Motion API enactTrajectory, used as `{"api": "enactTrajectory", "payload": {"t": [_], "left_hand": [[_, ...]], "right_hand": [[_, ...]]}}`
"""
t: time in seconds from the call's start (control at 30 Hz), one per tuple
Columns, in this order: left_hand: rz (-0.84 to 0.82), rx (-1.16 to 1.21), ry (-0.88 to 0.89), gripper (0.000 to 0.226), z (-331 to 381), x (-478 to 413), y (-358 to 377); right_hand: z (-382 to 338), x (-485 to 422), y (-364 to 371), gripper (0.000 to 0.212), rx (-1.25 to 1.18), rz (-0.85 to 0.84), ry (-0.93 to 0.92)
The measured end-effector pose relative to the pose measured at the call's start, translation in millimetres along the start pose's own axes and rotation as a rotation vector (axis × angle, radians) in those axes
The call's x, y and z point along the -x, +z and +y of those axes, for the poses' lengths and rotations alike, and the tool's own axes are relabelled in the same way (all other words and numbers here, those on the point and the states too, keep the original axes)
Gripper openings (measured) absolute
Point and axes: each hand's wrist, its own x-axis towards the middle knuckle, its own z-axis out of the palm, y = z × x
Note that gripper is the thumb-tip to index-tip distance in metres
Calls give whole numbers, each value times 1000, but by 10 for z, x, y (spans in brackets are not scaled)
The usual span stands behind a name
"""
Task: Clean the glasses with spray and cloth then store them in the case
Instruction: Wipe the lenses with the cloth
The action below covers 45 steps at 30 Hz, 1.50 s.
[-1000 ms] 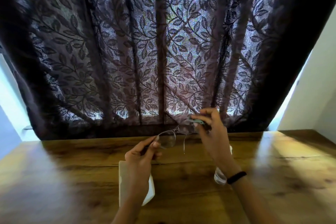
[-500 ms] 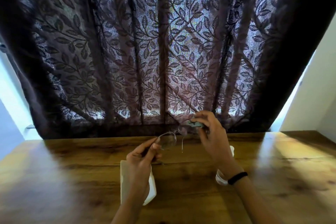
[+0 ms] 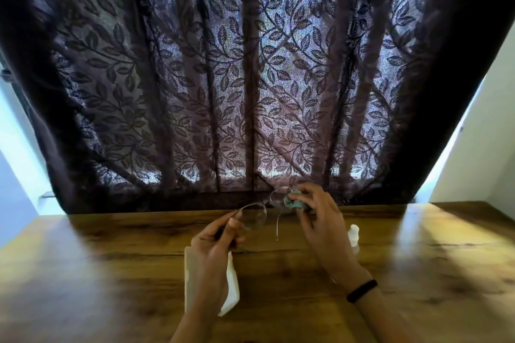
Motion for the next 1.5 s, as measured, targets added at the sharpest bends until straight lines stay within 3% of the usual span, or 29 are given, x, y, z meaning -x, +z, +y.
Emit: {"api": "enactTrajectory", "payload": {"t": [0.2,0.6,0.83,1.2,1.5], "left_hand": [[-52,-23,31,27,10,5,38],[-68,-68,55,21,-2,6,37],[-44,-64,42,24,-27,10,32],[-88,-65,55,24,10,4,-13],[-80,-70,41,17,13,30,53]], "right_hand": [[-94,21,135,44,37,-145,-136],[88,-162,43,38,-11,-34,33],[-94,102,146,37,-129,-119,-64],[107,-73,80,31,-158,-34,7],[-14,-37,154,24,-156,-123,-163]]}}
